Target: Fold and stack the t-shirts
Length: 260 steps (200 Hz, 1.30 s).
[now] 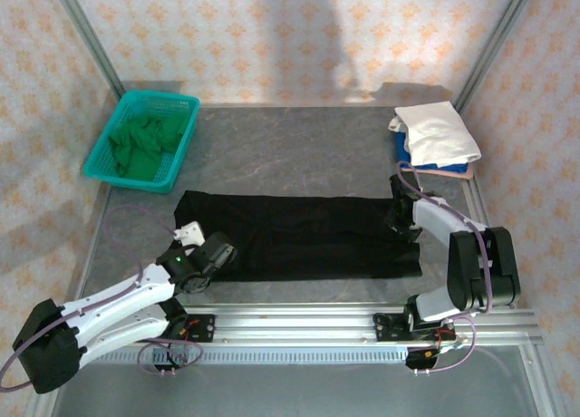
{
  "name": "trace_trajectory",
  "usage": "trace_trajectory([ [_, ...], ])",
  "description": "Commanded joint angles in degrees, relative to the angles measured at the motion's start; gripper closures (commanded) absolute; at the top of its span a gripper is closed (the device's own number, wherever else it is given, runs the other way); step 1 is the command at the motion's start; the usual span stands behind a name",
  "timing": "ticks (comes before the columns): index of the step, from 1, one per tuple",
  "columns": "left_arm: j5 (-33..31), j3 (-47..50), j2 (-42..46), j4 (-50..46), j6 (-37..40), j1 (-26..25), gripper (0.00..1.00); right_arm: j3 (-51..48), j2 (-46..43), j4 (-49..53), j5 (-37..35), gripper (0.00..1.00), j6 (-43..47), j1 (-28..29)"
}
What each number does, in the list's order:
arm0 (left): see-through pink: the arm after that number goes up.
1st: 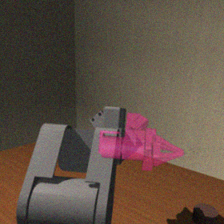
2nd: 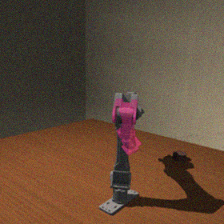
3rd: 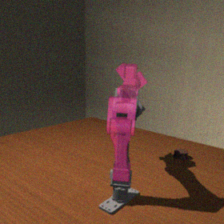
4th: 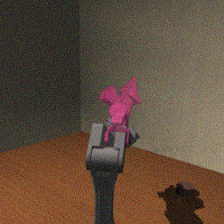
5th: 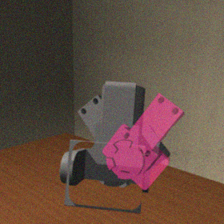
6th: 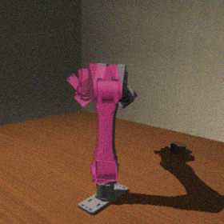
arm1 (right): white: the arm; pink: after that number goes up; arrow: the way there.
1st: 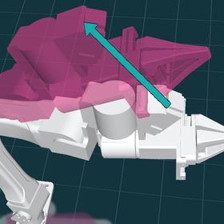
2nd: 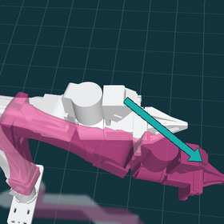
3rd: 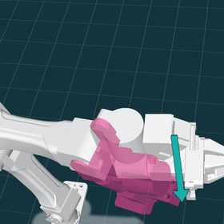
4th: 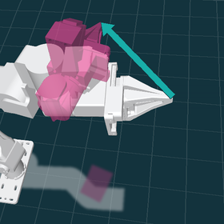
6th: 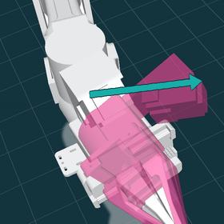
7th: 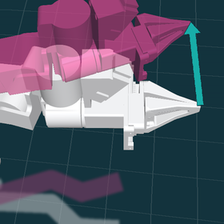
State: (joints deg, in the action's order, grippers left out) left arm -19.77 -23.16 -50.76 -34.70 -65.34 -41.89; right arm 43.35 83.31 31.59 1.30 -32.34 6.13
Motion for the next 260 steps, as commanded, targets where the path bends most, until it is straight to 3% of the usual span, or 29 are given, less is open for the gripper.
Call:
trace_trajectory([
  [1, 1.73, 0.20, -1.13, 3.80, 1.74, 0.37, 0.55, 0.20, -0.77, 0.31, -1.31, 0.61, -0.14, 0.20],
  [41, 6.55, 4.36, -3.33, 10.11, -0.70, 0.36, 0.45, 0.59, -1.33, 0.75, -1.33, 0.61, -0.05, 0.20],
  [71, 5.81, 4.11, -3.86, 6.29, -1.46, 0.39, 0.32, 0.44, -1.65, 0.72, -1.32, 0.61, -0.08, 0.20],
  [125, 3.61, 5.98, 3.01, 0.77, -2.39, 0.32, 0.31, 0.50, -1.97, 0.95, -1.78, 0.64, 0.07, 0.18],
  [143, 2.63, 6.54, 4.47, -0.03, -2.53, 0.38, 0.36, 0.50, -2.08, 0.94, -1.61, 0.64, 0.09, 0.20],
  [158, 2.00, 6.38, 5.16, -0.43, -2.09, 0.35, 0.49, 0.50, -2.14, 1.01, -1.61, 0.64, 0.11, 0.20],
  [185, 0.78, 5.67, 4.81, -0.68, -1.54, 0.48, 0.61, 0.37, -2.35, 1.01, -1.66, 0.64, 0.19, 0.18],
  [227, 1.21, 4.11, 4.88, -0.79, 0.42, 1.19, 1.00, 0.09, -2.76, 0.93, -1.56, 0.64, 0.21, 0.20],
  [260, 1.12, 3.35, 5.71, -1.93, 1.52, 1.63, 1.00, 0.05, -3.04, 1.01, -1.63, 0.64, 0.26, 0.20],
])
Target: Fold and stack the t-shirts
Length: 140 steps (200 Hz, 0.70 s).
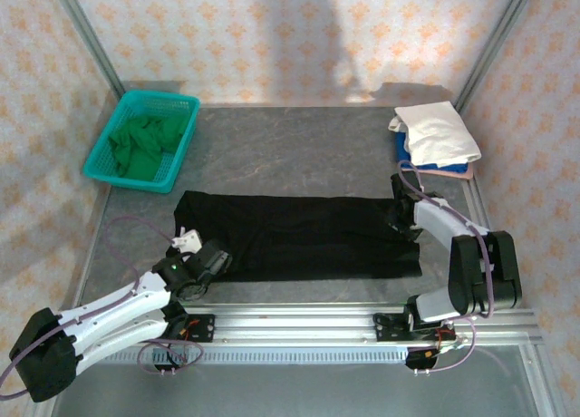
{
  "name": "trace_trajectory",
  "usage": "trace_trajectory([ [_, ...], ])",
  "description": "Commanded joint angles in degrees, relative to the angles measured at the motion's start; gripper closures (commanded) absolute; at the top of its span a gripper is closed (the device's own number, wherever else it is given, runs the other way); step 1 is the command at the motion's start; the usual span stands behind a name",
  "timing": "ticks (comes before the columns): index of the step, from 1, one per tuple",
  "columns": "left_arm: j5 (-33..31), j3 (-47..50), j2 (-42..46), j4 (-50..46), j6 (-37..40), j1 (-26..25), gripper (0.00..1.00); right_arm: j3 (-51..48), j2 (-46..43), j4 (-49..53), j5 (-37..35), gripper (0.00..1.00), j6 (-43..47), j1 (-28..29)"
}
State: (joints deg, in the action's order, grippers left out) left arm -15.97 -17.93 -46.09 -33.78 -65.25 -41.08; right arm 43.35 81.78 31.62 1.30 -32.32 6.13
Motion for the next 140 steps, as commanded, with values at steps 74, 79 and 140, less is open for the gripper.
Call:
trace_trajectory([
  [74, 0.41, -3.38, -6.00, 0.17, 6.28, 2.54, 0.52, 0.05, -1.16, 0.64, -1.15, 0.64, 0.32, 0.19],
  [79, 1.45, -3.50, -7.43, 1.27, 6.91, 3.10, 0.52, 0.05, -1.02, 0.64, -1.06, 0.64, 0.37, 0.17],
  [140, 4.39, -5.35, -13.73, 3.47, 9.14, 5.31, 0.57, -0.28, -1.97, 0.73, -1.30, 0.64, 0.40, 0.14],
])
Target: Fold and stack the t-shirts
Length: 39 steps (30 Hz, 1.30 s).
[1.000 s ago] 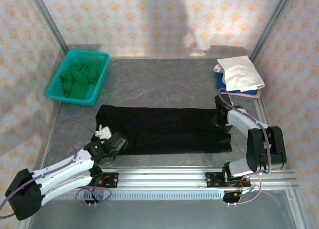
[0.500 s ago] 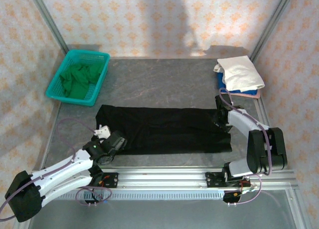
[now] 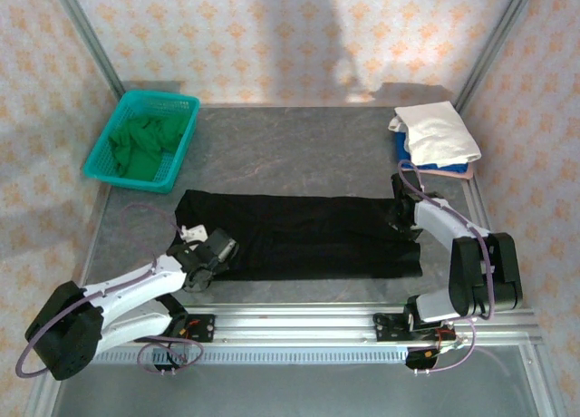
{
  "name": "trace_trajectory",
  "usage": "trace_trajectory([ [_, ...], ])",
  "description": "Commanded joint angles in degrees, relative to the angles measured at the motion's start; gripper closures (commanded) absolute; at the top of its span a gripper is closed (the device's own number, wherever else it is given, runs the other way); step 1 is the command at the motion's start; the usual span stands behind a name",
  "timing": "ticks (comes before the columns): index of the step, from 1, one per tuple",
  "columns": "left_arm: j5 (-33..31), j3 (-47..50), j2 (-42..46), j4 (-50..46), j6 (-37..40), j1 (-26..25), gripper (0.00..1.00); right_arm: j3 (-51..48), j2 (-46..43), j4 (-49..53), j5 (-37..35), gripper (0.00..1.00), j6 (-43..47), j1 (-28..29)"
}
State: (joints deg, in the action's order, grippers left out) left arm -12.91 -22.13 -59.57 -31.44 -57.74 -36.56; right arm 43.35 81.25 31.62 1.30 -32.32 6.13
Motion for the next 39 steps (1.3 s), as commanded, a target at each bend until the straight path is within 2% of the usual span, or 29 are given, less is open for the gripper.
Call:
trace_trajectory([
  [1, 1.27, -1.24, -0.22, 1.00, 1.60, 0.78, 0.58, -0.29, -1.45, 0.73, -1.30, 0.64, 0.41, 0.13],
  [5, 0.56, -1.48, 3.06, -1.06, 1.40, 0.78, 0.77, -0.34, -1.48, 0.68, -1.30, 0.64, 0.41, 0.15],
  [14, -1.11, -3.63, 7.15, -5.88, 2.10, 0.78, 0.78, -0.46, -1.04, 0.29, -1.04, 0.64, 0.26, 0.15],
  [17, -0.85, -3.23, 6.51, -5.10, 2.02, 0.78, 0.85, -0.54, -1.09, 0.29, -1.13, 0.64, 0.41, 0.13],
  [20, 0.00, -2.83, 5.64, -4.33, 2.11, 0.78, 0.80, -0.64, -1.28, 0.48, -1.30, 0.64, 0.48, 0.11],
  [21, 0.17, -2.82, 5.44, -4.66, 2.10, 0.78, 0.76, -0.64, -1.38, 0.53, -1.36, 0.64, 0.48, 0.13],
  [23, -0.66, -2.92, 5.53, -6.92, 1.46, 0.78, 0.62, -0.64, -1.37, 0.54, -1.26, 0.64, 0.45, 0.11],
  [25, -1.46, -2.30, 6.65, -8.67, 0.80, 0.78, 0.57, -0.64, -1.36, 0.47, -1.13, 0.64, 0.49, 0.11],
  [29, 1.43, 0.70, 7.49, -3.89, 0.53, 0.78, 0.57, -0.64, -1.12, 0.46, -1.17, 0.64, 0.53, 0.11],
  [35, 4.46, 0.33, 3.66, 0.58, 1.11, 0.78, 0.60, -0.73, -1.49, 0.55, -1.32, 0.64, 0.51, 0.11],
  [39, 4.05, -0.69, 2.44, -0.09, 1.38, 0.83, 0.69, -0.88, -1.54, 0.47, -1.43, 0.64, 0.48, 0.11],
])
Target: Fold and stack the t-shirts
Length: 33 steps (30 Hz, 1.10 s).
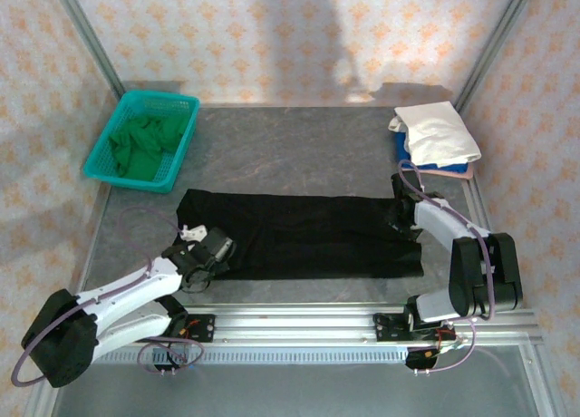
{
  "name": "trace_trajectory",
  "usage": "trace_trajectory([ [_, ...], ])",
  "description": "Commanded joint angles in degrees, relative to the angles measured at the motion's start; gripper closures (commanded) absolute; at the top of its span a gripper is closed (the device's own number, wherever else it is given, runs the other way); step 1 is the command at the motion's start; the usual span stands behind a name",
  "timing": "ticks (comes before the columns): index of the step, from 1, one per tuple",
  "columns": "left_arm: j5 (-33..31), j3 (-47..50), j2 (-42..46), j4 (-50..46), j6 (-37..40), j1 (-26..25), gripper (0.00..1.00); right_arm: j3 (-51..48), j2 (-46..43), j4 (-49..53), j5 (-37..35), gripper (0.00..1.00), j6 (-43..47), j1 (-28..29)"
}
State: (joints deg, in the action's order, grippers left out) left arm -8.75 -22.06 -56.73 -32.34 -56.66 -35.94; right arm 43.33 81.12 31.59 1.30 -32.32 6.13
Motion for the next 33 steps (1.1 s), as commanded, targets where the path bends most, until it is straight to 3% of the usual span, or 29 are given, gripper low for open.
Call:
trace_trajectory([
  [1, -0.25, -0.95, -0.32, 0.48, 0.39, 0.17, 0.72, -0.96, -1.41, 0.34, -1.48, 0.64, 0.45, 0.11],
  [5, -1.13, -1.48, 0.43, -0.54, 0.59, 0.17, 0.80, -0.88, -1.19, 0.29, -1.45, 0.64, 0.50, 0.10],
  [11, -2.81, -3.39, 1.94, -4.01, 1.27, 0.18, 0.83, -0.79, -0.63, 0.05, -1.31, 0.64, 0.56, 0.11],
  [15, -5.77, -5.12, 2.33, -7.33, 1.11, 0.17, 0.92, -0.70, -0.19, -0.04, -1.33, 0.64, 0.48, 0.11],
  [20, -5.02, -5.60, 1.59, -6.11, 1.72, 0.17, 1.00, -0.44, -0.20, 0.53, -1.55, 0.64, 0.37, 0.11],
  [26, -5.24, -10.55, 3.98, -10.71, 4.48, 0.17, 1.00, -0.09, -0.86, 1.97, -1.80, 0.64, 0.21, 0.11],
  [29, -12.05, -16.76, 6.93, -19.54, 4.71, -2.89, 1.00, 0.10, -1.60, 3.39, -2.22, 0.62, -0.19, -0.02],
  [33, -18.40, -23.41, 3.89, -28.42, 1.18, -9.19, 1.00, -0.26, -2.48, 3.59, -2.54, 0.60, -0.31, 0.02],
])
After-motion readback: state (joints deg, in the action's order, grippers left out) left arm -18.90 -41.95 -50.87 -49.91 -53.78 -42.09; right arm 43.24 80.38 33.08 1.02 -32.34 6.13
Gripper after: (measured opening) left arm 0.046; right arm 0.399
